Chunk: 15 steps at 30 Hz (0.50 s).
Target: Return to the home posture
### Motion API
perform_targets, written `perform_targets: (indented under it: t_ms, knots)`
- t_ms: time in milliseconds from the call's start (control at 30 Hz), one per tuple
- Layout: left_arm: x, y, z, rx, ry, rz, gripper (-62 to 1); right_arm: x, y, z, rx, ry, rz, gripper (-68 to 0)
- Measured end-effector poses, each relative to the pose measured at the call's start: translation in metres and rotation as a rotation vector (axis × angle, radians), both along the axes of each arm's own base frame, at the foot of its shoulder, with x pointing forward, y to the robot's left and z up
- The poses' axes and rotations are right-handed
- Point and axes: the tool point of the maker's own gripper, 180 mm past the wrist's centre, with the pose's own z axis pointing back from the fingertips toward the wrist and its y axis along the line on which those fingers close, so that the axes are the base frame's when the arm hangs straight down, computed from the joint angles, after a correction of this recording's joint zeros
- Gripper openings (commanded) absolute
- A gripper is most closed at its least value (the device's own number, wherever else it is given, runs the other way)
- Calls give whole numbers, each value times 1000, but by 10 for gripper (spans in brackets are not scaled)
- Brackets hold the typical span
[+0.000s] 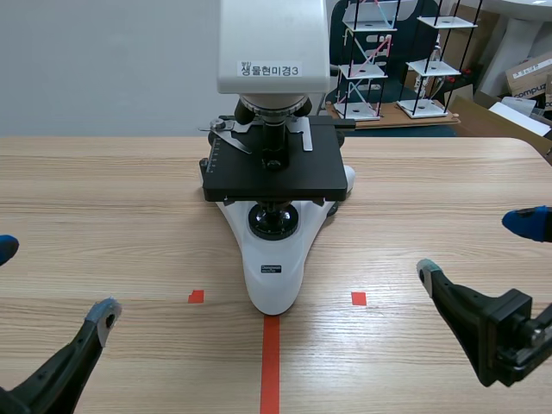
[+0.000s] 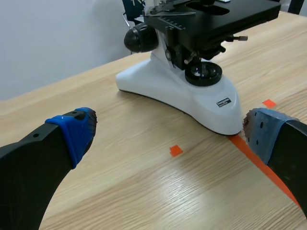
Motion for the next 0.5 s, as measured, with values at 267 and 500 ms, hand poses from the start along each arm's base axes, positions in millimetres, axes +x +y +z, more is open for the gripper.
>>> perform_targets:
  t_ms: [267,500]
  knots:
    - [4,3,2,14,-19,18,14,0,0,0,0,0,0,-8]
    - [5,6,3,22,-25,31,14,0,0,0,0,0,0,-8]
